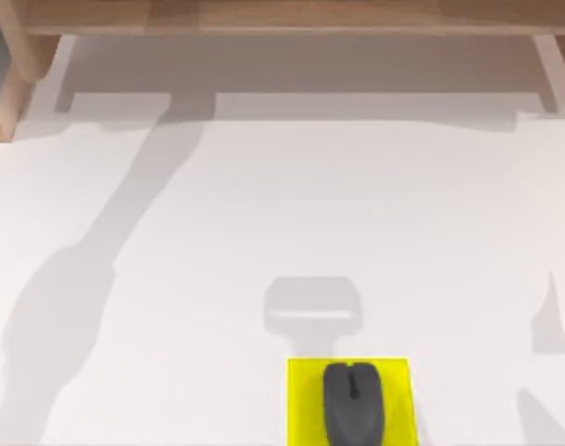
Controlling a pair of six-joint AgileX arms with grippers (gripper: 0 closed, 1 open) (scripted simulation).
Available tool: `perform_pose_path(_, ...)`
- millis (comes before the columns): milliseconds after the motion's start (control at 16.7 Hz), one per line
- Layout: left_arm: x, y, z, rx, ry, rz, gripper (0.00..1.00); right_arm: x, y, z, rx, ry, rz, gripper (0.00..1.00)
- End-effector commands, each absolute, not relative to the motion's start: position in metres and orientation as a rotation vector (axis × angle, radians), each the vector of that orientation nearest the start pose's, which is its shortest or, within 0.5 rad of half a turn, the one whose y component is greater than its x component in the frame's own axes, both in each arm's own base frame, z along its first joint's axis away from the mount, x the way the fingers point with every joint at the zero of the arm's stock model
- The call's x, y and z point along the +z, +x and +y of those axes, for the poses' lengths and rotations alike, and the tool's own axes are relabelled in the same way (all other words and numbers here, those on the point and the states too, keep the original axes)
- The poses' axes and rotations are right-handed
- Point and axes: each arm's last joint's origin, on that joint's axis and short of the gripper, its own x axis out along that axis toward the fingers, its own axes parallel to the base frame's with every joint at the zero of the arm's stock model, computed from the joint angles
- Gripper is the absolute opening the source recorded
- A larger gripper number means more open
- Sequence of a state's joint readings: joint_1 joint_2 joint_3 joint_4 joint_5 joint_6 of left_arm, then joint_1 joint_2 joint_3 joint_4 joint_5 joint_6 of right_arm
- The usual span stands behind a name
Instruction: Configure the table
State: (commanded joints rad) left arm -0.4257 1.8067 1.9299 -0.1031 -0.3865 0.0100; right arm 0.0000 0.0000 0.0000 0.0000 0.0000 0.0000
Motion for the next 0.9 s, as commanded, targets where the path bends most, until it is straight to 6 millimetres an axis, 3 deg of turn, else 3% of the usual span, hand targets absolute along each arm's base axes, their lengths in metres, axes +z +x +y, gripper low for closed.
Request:
perform_pose_path(540, 0.461, 0.388, -0.144, -0.009, 0.027, -0.081, 0.00, 0.160, 0.106, -0.001, 0.000, 0.000, 0.000, 1.00)
perform_pose_path(900, 0.475, 0.374, -0.100, 0.024, 0.217, -0.191, 0.00, 0.160, 0.106, -0.001, 0.000, 0.000, 0.000, 1.00)
